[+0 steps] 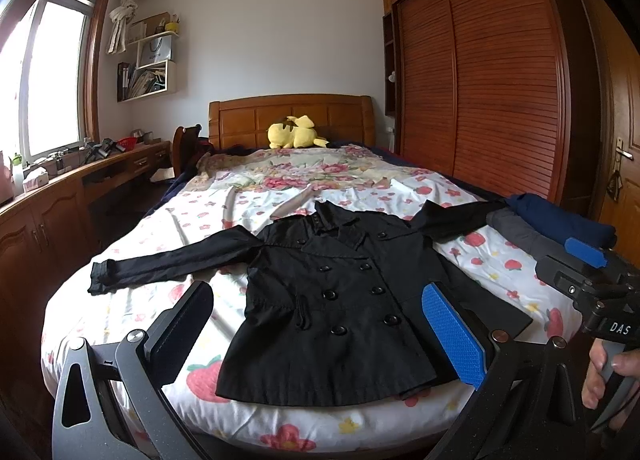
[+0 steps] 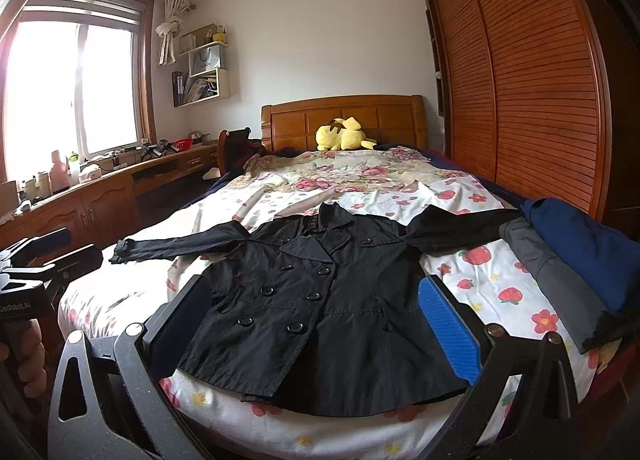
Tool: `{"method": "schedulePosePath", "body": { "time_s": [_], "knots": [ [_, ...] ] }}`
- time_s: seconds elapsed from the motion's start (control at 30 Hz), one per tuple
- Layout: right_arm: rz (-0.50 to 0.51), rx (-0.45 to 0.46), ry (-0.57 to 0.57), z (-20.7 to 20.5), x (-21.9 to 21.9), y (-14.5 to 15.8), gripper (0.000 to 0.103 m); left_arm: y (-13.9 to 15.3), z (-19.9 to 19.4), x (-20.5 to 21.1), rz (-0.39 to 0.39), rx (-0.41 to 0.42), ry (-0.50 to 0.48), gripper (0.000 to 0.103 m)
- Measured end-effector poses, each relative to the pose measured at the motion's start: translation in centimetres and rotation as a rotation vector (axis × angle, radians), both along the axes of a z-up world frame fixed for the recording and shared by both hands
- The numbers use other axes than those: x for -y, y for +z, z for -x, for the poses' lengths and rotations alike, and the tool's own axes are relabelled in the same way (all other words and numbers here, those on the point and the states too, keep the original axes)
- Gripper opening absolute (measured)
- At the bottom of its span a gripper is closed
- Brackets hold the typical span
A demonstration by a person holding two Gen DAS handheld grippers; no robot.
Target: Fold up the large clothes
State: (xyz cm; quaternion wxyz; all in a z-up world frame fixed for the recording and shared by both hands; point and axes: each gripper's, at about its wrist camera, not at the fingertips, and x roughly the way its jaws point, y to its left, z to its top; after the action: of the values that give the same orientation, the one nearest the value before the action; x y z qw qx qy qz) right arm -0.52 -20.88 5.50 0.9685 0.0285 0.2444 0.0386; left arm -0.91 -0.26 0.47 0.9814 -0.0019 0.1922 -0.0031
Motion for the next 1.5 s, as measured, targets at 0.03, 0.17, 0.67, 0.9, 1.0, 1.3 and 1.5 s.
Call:
{"method": "schedulePosePath", "body": {
  "time_s": [0.03, 0.17, 0.67, 0.9, 1.0, 1.3, 1.5],
  "knots": [
    [0.0, 0.0, 0.001, -0.03, -0.02, -0.03, 0.103, 0.02, -0.01, 0.0, 0.0, 0.0, 0.0, 0.103],
    [0.001, 0.002, 0.003, 0.24, -0.52, 0.3, 0.103, 0.0, -0.05, -0.03, 0.0, 0.0, 0.001, 0.103],
    [-0.002, -0.002, 0.004, 0.37, -0.68, 0.27, 0.103, -0.24, -0.16, -0.09, 0.001, -0.01, 0.003, 0.103],
    [-0.004, -0.005, 0.004, 0.36, -0.81, 0.05, 0.103, -0.31, -0.21, -0.09, 0.002, -0.014, 0.003, 0.103],
    [-0.004, -0.005, 0.004, 0.45, -0.95, 0.1, 0.103, -0.3, -0.23, -0.1, 0.001, -0.014, 0.003, 0.103],
    [-0.006, -0.006, 0.005, 0.34, -0.8, 0.06, 0.103, -0.28, -0.27, -0.14, 0.004, -0.014, 0.003, 0.103],
    [-0.006, -0.006, 0.005, 0.38, -0.91, 0.14, 0.103, -0.2, -0.11, -0.16, 0.005, -0.008, 0.001, 0.103]
  ]
}}
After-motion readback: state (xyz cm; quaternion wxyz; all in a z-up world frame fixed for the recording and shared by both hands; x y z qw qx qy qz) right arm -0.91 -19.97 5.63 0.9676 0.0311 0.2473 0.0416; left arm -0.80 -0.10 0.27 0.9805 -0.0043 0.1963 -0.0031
